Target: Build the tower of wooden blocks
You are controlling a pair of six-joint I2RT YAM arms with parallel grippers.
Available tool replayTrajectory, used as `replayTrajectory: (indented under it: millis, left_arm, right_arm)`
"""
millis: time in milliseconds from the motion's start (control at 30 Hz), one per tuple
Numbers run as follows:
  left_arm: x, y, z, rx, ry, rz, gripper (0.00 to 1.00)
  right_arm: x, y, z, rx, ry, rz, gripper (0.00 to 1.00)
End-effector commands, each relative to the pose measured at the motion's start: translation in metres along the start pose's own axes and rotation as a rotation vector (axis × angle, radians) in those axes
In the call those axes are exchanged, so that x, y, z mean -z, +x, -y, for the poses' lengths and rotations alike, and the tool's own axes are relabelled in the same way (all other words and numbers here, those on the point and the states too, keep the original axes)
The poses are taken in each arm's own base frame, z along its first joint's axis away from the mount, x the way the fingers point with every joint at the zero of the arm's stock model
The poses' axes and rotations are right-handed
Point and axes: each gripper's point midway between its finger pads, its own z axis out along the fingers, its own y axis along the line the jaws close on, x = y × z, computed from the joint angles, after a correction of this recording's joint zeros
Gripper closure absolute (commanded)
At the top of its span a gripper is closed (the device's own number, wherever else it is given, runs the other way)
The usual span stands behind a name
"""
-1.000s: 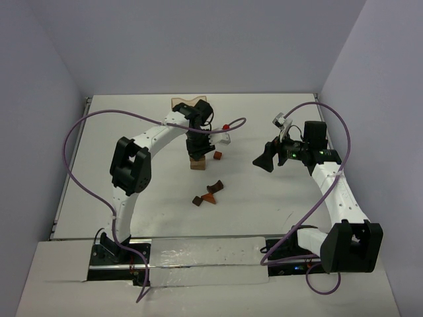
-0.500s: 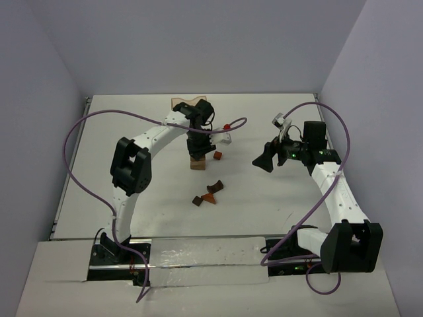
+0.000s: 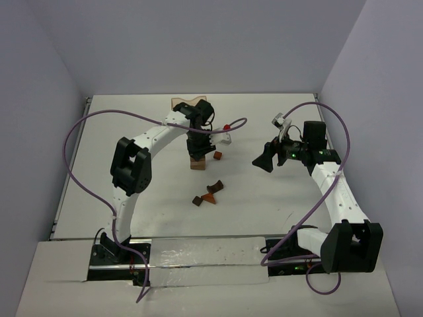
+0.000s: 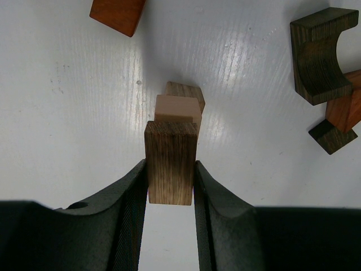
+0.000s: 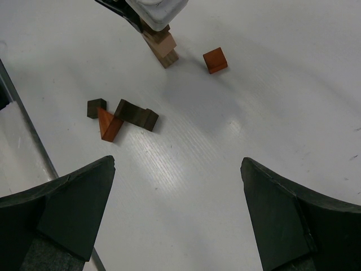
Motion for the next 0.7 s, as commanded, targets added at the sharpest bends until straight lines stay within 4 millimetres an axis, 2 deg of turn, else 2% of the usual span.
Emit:
replayTrajectory:
  millis: [0,500,667]
  left_arm:
    - [0.0055,-0.0104,0.0027,-0.018,0.007,0.031,0.63]
    - [0.0004,-0.0113,0.0062,-0.029,0.026,0.028,0.6]
    - [-0.0014,-0.0102,0.0064,-0.027,0.028,0.026,0.51]
  right_arm:
    - [-0.002,-0.0091,0.0011,0.035,-0.003,0.017,0.0]
    - [-0.0035,-0.0083,0.0019,0.032,-0.004,0.012,0.0]
    - [-0.0039,-0.0083,0.0015,0.034,-0.005,0.011,0.0]
